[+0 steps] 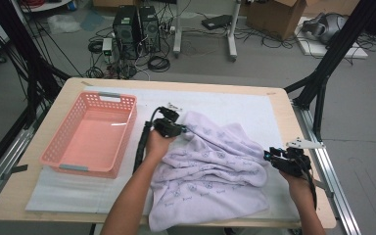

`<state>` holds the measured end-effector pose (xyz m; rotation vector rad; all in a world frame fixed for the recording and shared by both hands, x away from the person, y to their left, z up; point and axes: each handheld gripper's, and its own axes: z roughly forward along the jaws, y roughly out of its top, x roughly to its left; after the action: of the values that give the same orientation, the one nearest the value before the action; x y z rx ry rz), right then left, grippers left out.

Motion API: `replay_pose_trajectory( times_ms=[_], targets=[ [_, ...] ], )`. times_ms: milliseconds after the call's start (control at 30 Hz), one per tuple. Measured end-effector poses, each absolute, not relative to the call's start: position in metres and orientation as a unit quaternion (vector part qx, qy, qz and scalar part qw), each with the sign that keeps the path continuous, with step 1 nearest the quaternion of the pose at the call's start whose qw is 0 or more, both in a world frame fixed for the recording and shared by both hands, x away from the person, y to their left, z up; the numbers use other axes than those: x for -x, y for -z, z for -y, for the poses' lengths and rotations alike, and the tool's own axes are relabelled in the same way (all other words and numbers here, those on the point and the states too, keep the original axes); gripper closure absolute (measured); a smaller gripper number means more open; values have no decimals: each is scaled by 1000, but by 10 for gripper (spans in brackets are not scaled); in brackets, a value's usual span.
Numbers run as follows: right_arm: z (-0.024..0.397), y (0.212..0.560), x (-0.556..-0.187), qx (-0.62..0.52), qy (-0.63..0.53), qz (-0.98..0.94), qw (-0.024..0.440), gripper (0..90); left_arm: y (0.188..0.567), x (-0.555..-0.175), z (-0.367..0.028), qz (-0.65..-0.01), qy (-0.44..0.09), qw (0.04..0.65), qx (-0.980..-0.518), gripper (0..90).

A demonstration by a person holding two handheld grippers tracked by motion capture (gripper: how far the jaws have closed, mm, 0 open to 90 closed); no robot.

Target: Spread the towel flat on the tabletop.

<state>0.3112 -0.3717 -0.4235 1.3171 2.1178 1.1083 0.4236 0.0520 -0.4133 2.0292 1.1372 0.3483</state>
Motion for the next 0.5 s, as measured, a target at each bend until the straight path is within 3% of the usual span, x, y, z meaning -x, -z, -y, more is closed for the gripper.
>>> replay_pose_trajectory(
  times_ms=[167, 367, 500],
  targets=[
    [358, 416, -339, -461, -389, -773, 196, 641, 419, -418, -74, -467, -146, 385, -782, 843],
    [335, 405, -382, -447, -389, -782, 193, 620, 428, -409, -70, -464, -143, 411, -772, 626],
    [316, 411, -410, -448, -386, -786, 184, 540, 435, -405, -73, -463, -130, 442, -758, 555]
  ],
)
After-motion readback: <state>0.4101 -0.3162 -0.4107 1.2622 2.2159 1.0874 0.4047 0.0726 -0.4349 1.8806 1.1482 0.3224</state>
